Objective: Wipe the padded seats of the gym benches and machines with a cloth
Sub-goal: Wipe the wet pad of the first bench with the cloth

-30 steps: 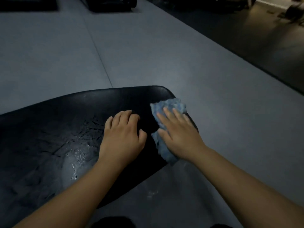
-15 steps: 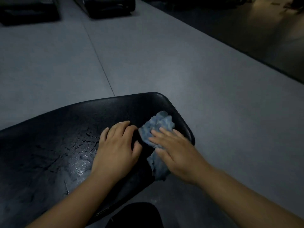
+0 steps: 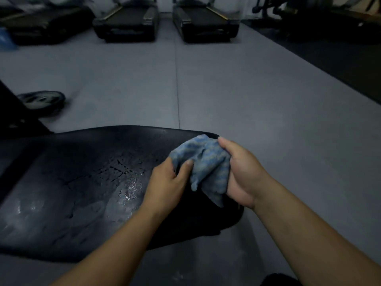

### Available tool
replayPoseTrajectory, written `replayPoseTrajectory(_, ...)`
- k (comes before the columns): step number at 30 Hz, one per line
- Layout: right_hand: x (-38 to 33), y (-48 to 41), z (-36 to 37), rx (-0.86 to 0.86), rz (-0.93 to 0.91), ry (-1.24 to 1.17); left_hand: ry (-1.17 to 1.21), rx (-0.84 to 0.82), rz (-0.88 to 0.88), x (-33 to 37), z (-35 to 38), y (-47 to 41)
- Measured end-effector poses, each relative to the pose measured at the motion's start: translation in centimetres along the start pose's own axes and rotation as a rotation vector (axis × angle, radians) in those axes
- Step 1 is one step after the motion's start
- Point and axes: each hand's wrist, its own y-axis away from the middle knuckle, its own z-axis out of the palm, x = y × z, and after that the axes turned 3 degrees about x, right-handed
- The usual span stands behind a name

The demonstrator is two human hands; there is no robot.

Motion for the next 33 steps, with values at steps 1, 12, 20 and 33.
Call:
replayPoseTrajectory(1,-0.3,-0.4,-0.5,0.001,-0.002,0.029,-0.005,0.015,-0.021,-0.1,0.3,-0.2)
replayPoseTrajectory(12,0.0,0.0,-2.3,0.218,-0.414,1.054,0.189,0.093,-0.132,1.0,0.7,0.0)
replayPoseTrajectory(20,-0.1,1.6,-4.1,0.528,-0.484,1.141,0.227,0.025,-0.128,1.2,0.0,0.4)
replayPoseTrajectory(33,0.8,5.3,-1.5,-0.099,-0.177,0.327,0.485,-0.39,-0.119,9.9,-6.1,-5.0)
